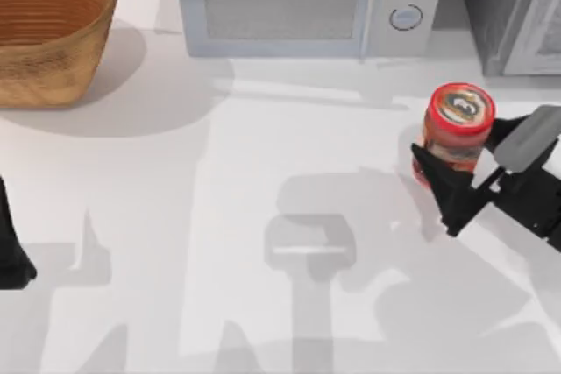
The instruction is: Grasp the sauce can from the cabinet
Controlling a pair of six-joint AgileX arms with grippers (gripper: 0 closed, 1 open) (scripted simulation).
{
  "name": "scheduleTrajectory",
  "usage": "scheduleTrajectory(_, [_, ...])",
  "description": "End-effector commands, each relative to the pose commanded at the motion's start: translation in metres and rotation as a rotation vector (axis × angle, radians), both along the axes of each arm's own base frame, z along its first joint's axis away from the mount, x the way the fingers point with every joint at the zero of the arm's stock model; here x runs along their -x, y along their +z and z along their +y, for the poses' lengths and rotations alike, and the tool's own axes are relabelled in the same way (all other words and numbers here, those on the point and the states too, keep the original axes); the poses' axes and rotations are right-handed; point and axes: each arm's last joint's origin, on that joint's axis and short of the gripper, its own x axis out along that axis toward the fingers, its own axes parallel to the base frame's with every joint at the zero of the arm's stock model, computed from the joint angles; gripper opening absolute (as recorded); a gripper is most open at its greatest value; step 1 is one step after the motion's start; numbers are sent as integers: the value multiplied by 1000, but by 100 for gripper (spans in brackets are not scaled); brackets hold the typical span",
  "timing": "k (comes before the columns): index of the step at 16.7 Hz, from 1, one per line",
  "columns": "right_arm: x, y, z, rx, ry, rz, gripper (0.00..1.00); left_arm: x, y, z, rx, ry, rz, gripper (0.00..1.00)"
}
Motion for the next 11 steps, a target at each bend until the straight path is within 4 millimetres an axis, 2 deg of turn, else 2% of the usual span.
scheduleTrajectory(5, [0, 0, 0, 0, 0, 0, 98, 0, 0, 0, 0, 0, 0, 100])
scheduleTrajectory(11, [0, 0, 0, 0, 0, 0, 100, 0, 0, 0, 0, 0, 0, 100])
